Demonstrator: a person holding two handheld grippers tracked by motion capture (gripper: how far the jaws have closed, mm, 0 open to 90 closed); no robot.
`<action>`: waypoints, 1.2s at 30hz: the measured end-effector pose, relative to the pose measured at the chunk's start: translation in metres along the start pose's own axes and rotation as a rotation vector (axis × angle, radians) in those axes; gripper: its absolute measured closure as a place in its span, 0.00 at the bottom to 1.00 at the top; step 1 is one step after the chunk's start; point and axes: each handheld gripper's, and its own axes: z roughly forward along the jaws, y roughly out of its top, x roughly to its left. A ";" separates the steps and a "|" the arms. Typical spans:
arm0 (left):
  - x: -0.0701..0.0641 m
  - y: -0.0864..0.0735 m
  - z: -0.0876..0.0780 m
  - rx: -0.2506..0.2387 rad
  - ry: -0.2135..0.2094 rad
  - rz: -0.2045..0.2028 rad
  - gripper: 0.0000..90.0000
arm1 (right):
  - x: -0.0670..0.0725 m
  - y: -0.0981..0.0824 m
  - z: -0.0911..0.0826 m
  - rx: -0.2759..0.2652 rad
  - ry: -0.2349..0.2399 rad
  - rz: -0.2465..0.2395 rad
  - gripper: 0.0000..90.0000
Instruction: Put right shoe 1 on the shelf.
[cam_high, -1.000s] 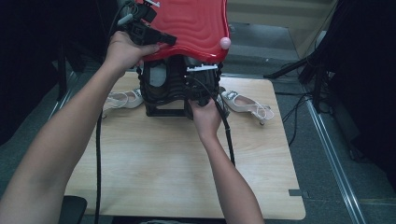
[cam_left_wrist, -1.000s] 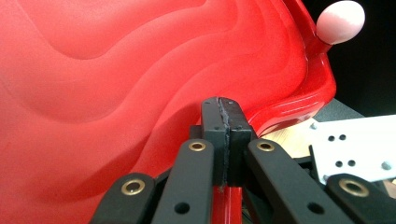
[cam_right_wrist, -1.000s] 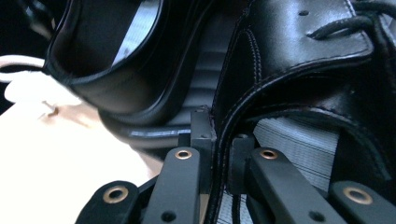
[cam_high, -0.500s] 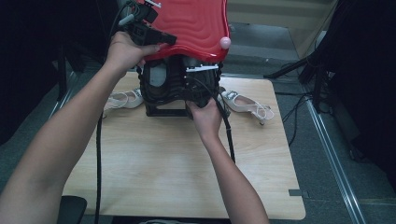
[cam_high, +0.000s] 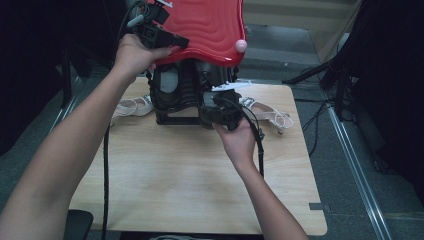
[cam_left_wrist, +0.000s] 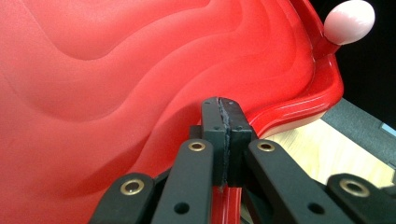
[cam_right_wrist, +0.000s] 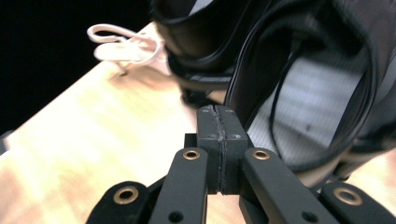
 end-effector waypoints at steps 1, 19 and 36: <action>0.000 0.000 0.000 0.001 -0.001 -0.002 1.00 | -0.001 -0.004 -0.003 -0.003 0.021 0.002 1.00; 0.001 -0.001 0.000 -0.009 -0.010 -0.006 1.00 | -0.020 -0.047 0.015 0.070 -0.011 -0.062 1.00; -0.001 -0.001 0.000 -0.009 -0.001 -0.004 1.00 | -0.004 -0.026 0.037 0.024 -0.022 0.008 1.00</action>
